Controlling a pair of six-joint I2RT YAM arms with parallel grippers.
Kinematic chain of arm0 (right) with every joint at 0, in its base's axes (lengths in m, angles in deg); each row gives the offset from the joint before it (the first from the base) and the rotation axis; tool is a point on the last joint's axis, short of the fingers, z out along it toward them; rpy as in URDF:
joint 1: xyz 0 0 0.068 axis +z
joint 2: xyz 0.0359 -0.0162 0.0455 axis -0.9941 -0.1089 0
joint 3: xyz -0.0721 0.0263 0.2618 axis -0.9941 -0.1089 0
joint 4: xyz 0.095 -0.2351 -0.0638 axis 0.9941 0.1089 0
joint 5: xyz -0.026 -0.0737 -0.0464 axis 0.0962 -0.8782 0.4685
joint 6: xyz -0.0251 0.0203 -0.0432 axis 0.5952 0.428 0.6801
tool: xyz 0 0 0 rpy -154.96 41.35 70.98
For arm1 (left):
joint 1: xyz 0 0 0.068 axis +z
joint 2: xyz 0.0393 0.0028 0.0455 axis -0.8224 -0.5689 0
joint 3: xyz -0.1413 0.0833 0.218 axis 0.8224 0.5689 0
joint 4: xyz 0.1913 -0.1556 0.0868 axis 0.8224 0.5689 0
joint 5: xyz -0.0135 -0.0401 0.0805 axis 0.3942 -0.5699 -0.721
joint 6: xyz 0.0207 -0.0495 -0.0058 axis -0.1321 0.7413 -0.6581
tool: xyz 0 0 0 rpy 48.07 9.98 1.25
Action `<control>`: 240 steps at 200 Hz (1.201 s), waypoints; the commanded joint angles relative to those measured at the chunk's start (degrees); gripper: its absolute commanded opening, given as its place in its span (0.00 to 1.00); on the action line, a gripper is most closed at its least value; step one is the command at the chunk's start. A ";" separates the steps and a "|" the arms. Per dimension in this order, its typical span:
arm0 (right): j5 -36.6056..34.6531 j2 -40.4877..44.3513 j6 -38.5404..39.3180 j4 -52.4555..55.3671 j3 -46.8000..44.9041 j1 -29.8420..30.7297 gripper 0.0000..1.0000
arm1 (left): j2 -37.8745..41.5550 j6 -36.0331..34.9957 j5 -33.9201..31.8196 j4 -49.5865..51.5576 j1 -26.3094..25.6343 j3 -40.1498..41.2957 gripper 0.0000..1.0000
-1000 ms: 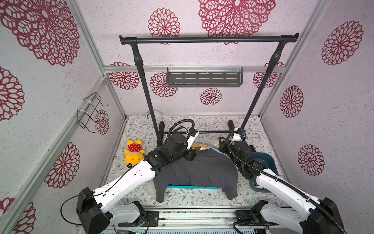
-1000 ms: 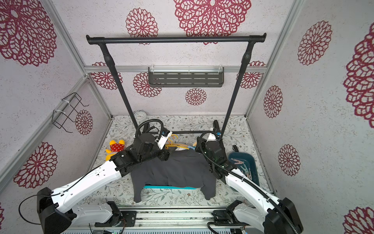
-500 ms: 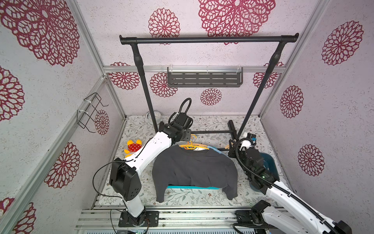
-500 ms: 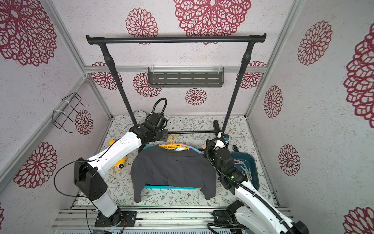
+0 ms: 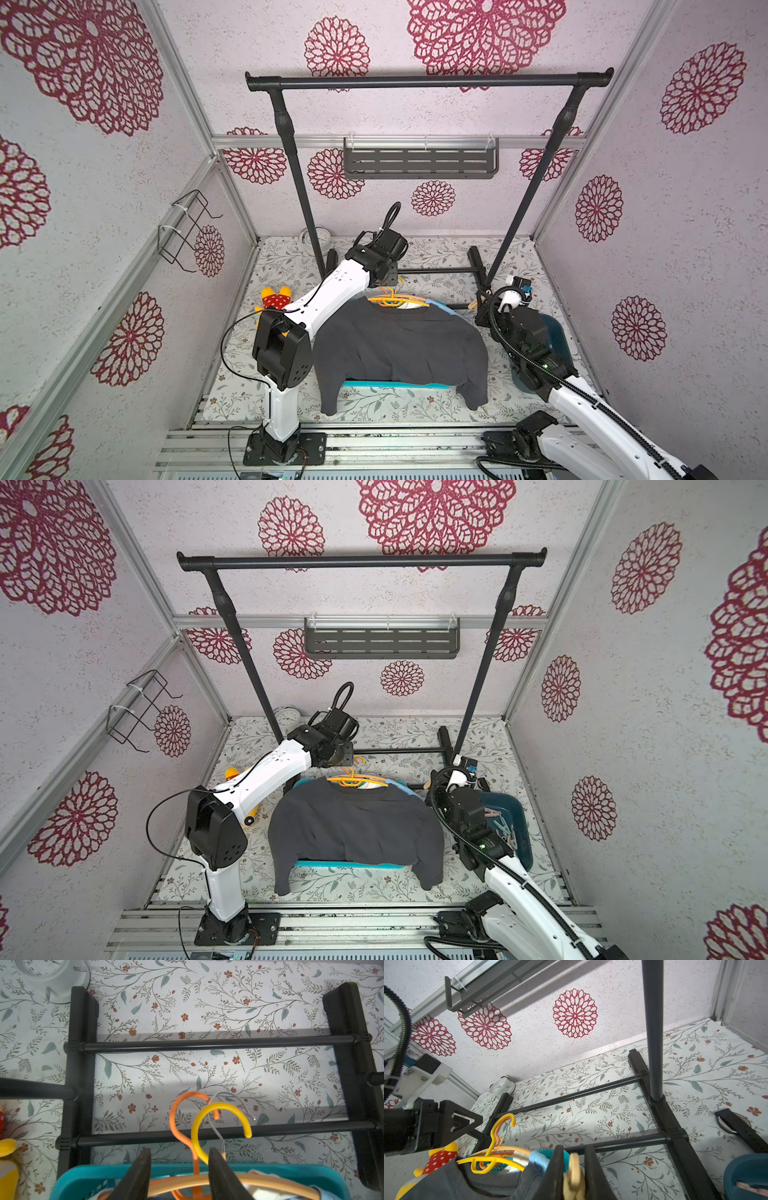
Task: Use clothespins to secure the t-shirt on both sides of the hanger
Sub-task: Pick up the hanger from the basket.
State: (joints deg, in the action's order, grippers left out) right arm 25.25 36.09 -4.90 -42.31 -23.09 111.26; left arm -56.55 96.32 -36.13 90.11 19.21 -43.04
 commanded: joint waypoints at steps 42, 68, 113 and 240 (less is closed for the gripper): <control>0.73 -0.19 0.84 -2.16 -1.67 -0.50 0.00 | -5.27 5.01 -2.17 1.73 -0.27 -2.64 0.41; 0.45 0.03 0.68 -2.19 -1.93 -0.51 0.00 | -6.11 5.46 1.16 -0.24 -0.18 -1.94 0.40; 0.79 0.37 0.69 -1.10 -1.90 -0.47 0.00 | -6.31 5.92 2.83 -1.68 -0.25 -1.12 0.29; 4.61 6.54 11.93 -5.77 -3.86 -0.78 0.00 | 4.65 4.80 4.76 -8.29 -0.27 5.48 0.04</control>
State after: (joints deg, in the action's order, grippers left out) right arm 28.51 40.31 2.38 -44.49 -26.88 110.88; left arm -56.25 101.29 -31.78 84.73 19.23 -38.25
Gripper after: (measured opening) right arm 0.179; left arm 0.122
